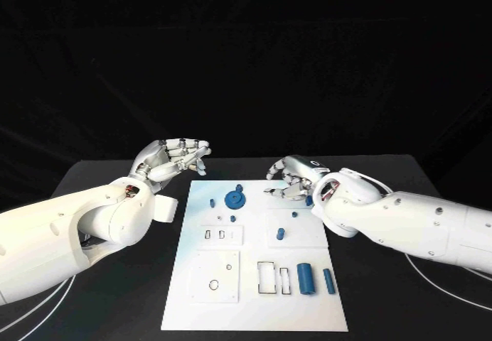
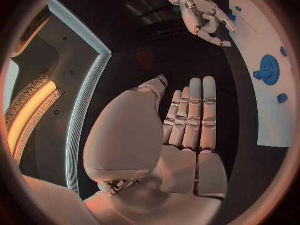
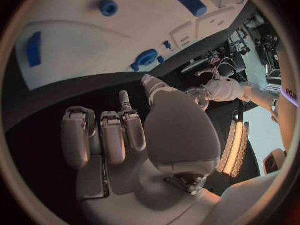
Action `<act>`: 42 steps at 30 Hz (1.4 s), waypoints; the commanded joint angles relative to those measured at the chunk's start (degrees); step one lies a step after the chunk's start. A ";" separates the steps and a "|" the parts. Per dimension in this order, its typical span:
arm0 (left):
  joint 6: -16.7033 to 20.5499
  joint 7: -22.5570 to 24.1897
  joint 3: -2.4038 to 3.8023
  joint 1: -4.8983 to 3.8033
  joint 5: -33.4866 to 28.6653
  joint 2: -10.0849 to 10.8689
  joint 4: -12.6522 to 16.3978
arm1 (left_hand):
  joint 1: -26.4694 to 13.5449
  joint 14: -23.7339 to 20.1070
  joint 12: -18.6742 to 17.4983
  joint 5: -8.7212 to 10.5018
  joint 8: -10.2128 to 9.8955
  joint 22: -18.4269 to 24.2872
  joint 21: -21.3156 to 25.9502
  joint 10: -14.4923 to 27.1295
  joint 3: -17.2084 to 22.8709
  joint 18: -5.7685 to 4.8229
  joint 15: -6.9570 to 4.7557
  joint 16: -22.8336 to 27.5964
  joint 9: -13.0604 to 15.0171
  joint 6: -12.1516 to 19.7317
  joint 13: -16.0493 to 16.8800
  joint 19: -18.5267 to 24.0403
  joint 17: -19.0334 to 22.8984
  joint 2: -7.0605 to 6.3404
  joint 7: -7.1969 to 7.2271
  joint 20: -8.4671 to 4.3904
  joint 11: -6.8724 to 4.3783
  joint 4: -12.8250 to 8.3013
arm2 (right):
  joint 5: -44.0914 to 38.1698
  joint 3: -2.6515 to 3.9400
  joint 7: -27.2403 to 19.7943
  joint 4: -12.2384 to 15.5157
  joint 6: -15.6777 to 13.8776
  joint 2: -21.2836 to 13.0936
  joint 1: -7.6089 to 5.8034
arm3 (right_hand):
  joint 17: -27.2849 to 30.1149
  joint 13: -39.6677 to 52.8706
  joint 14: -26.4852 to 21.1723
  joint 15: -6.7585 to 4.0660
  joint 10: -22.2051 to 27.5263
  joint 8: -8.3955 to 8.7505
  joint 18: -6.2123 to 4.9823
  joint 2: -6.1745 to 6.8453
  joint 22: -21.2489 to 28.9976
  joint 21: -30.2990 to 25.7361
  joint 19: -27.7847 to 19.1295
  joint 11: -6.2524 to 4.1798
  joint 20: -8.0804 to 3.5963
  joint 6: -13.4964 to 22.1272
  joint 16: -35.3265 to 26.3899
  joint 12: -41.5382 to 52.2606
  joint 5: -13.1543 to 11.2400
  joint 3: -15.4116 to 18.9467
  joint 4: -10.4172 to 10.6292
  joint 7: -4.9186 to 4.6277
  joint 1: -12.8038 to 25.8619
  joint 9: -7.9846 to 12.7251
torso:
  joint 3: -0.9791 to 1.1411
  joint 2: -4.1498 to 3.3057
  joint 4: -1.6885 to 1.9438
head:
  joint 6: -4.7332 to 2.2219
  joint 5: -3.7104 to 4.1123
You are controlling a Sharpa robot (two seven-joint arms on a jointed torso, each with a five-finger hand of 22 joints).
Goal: Assemble the parts on the task board
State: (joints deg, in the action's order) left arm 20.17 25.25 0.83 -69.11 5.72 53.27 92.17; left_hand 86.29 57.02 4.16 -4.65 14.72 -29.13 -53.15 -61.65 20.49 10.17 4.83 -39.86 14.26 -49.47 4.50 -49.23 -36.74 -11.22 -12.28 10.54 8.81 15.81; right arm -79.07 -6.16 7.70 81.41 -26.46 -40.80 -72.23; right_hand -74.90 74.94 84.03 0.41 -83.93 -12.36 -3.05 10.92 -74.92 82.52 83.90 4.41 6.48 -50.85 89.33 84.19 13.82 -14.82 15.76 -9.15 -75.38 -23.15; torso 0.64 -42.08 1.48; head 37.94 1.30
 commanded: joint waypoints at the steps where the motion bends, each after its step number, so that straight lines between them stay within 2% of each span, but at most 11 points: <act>1: -0.73 0.46 0.02 -0.08 -0.18 -0.08 0.00 | 0.63 -0.29 0.06 0.23 -0.08 -0.09 -0.31 0.38 -0.02 0.35 0.08 -0.17 0.07 0.43 0.07 0.49 -0.08 -0.06 0.01 -0.08 -0.04 -0.27 | 10.85 0.05 -7.84 1.50 1.75 -3.85 -0.69 | -12.86 7.54 5.46 0.01 -0.01 0.53 0.48 0.45 -6.59 -0.95 -0.44 0.05 0.02 -0.05 0.11 -0.35 -0.87 -0.35 -0.67 -0.05 -1.84 0.10 | 0.09 0.34 -0.55 | 0.02 0.31; 8: -1.07 0.49 -0.06 -0.04 -0.18 -0.20 -0.25 | 0.63 -0.32 0.06 0.24 -0.08 -0.10 -0.33 0.38 -0.03 0.35 0.08 -0.18 0.08 0.44 0.07 0.52 -0.07 -0.09 0.01 -0.07 -0.04 -0.27 | 17.13 0.08 -13.44 1.45 5.64 -10.19 -0.97 | -12.33 6.53 5.32 0.22 0.99 1.53 0.14 1.82 -5.54 -2.34 -1.45 0.30 0.21 0.13 -0.06 -1.30 -0.65 -1.47 -2.98 -0.37 -6.29 0.23 | 0.45 0.60 -0.95 | 0.30 0.65; 13: -1.28 0.51 -0.15 -0.01 -0.19 -0.26 -0.40 | 0.64 -0.34 0.07 0.25 -0.08 -0.11 -0.36 0.38 -0.03 0.34 0.09 -0.20 0.09 0.44 0.07 0.54 -0.07 -0.11 0.01 -0.07 -0.04 -0.27 | 17.94 0.06 -15.57 0.15 7.13 -12.31 0.08 | -12.64 6.06 5.39 0.33 1.48 2.02 0.02 2.43 -5.20 -2.88 -1.81 0.43 0.32 0.14 0.01 -1.73 -0.07 -2.28 -4.33 -0.53 -8.45 0.27 | 0.74 0.72 -1.06 | 0.53 0.69; 15: -1.33 0.52 -0.19 0.00 -0.19 -0.26 -0.47 | 0.64 -0.34 0.07 0.25 -0.08 -0.11 -0.36 0.38 -0.03 0.34 0.09 -0.20 0.09 0.44 0.07 0.54 -0.07 -0.11 0.01 -0.07 -0.04 -0.27 | 17.89 0.06 -16.05 -0.71 7.55 -12.63 0.73 | -12.70 6.04 5.40 0.36 1.52 2.16 0.00 2.49 -5.16 -2.98 -1.86 0.47 0.34 0.06 0.02 -1.76 0.39 -2.71 -4.72 -0.57 -9.03 0.29 | 0.92 0.75 -1.13 | 0.64 0.59; 18: -1.42 0.52 -0.23 0.02 -0.19 -0.27 -0.52 | 0.64 -0.34 0.07 0.25 -0.08 -0.11 -0.36 0.38 -0.03 0.34 0.09 -0.20 0.09 0.44 0.07 0.54 -0.07 -0.11 0.01 -0.07 -0.04 -0.27 | 17.78 0.06 -16.26 -1.69 7.82 -12.61 1.40 | -12.75 6.05 5.41 0.39 1.53 2.31 0.01 2.62 -5.24 -2.96 -1.82 0.50 0.37 -0.02 0.04 -1.75 1.28 -3.10 -4.94 -0.63 -9.28 0.31 | 1.06 0.74 -1.09 | 0.76 0.65; 22: -1.50 0.53 -0.26 0.03 -0.19 -0.26 -0.57 | 0.64 -0.34 0.07 0.25 -0.08 -0.11 -0.36 0.38 -0.03 0.34 0.09 -0.20 0.09 0.44 0.07 0.54 -0.07 -0.11 0.01 -0.07 -0.04 -0.27 | 17.25 0.05 -15.94 -2.97 7.80 -12.01 2.17 | -12.97 6.13 5.46 0.40 1.45 2.36 0.06 2.64 -5.41 -2.79 -1.69 0.51 0.38 -0.03 0.10 -1.68 1.52 -3.24 -5.00 -0.64 -9.33 0.31 | 0.89 0.65 -0.98 | 0.85 0.61; 24: -1.53 0.54 -0.27 0.03 -0.19 -0.27 -0.59 | 0.64 -0.34 0.07 0.25 -0.08 -0.11 -0.36 0.38 -0.03 0.34 0.09 -0.20 0.09 0.44 0.07 0.54 -0.07 -0.11 0.01 -0.07 -0.04 -0.27 | 17.10 0.05 -15.74 -3.42 7.71 -11.68 2.41 | -13.00 6.09 5.47 0.40 1.49 2.36 0.07 2.65 -5.43 -2.77 -1.67 0.51 0.38 -0.03 0.11 -1.71 1.53 -3.24 -5.00 -0.64 -9.33 0.32 | 0.93 0.62 -0.94 | 0.88 0.62; 28: -1.59 0.56 -0.28 0.04 -0.19 -0.27 -0.61 | 0.64 -0.34 0.07 0.25 -0.08 -0.11 -0.36 0.38 -0.03 0.34 0.09 -0.20 0.09 0.44 0.07 0.54 -0.07 -0.11 0.01 -0.07 -0.04 -0.27 | 16.71 0.05 -15.23 -4.76 7.36 -10.62 3.09 | -13.02 6.07 5.48 0.42 1.50 2.44 0.07 2.72 -5.46 -2.75 -1.65 0.54 0.38 0.02 0.11 -1.73 1.62 -3.24 -4.93 -0.68 -9.17 0.34 | 0.80 0.67 -0.95 | 1.03 0.59; 32: -1.64 0.56 -0.28 0.04 -0.19 -0.26 -0.61 | 0.70 -0.37 0.07 0.25 -0.07 -0.14 -0.42 0.37 -0.01 0.34 0.08 -0.23 0.11 0.45 0.07 0.59 -0.06 -0.13 0.02 -0.07 -0.04 -0.32 | 16.59 0.04 -14.87 -5.76 7.03 -9.75 3.69 | -13.01 6.08 5.47 0.43 1.49 2.47 0.08 2.74 -5.49 -2.72 -1.62 0.56 0.39 0.03 0.11 -1.71 1.66 -3.24 -4.88 -0.69 -9.07 0.34 | 0.77 0.66 -0.90 | 1.18 0.58; 42: -1.67 0.53 -0.29 0.04 -0.19 -0.19 -0.62 | 0.70 -0.37 0.07 0.25 -0.07 -0.14 -0.42 0.37 -0.01 0.34 0.08 -0.23 0.11 0.45 0.07 0.59 -0.06 -0.13 0.02 -0.07 -0.04 -0.32 | 16.50 0.04 -14.35 -6.85 7.16 -8.18 4.38 | -13.18 6.38 5.51 0.46 1.20 2.51 0.17 2.56 -5.80 -2.42 -1.36 0.58 0.42 -0.14 0.15 -1.44 1.81 -3.38 -4.59 -0.70 -8.61 0.33 | 0.76 0.70 -1.07 | 1.63 0.19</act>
State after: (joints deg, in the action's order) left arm 19.58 25.28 0.51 -69.04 5.71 53.15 91.45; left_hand 86.52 57.02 4.16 -4.65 14.71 -29.22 -53.37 -61.65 20.49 10.18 4.83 -39.86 14.29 -49.47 4.48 -49.02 -36.75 -11.45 -12.28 10.33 8.81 15.81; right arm -62.21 -6.13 -6.53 74.50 -20.09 -49.15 -67.98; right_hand -74.93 74.91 84.03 0.41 -82.69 -10.19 -3.06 13.52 -74.94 79.78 82.46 4.81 6.88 -50.85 89.33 82.69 15.31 -18.05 11.14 -9.54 -84.10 -22.86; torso 1.40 -41.39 0.49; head 39.44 1.61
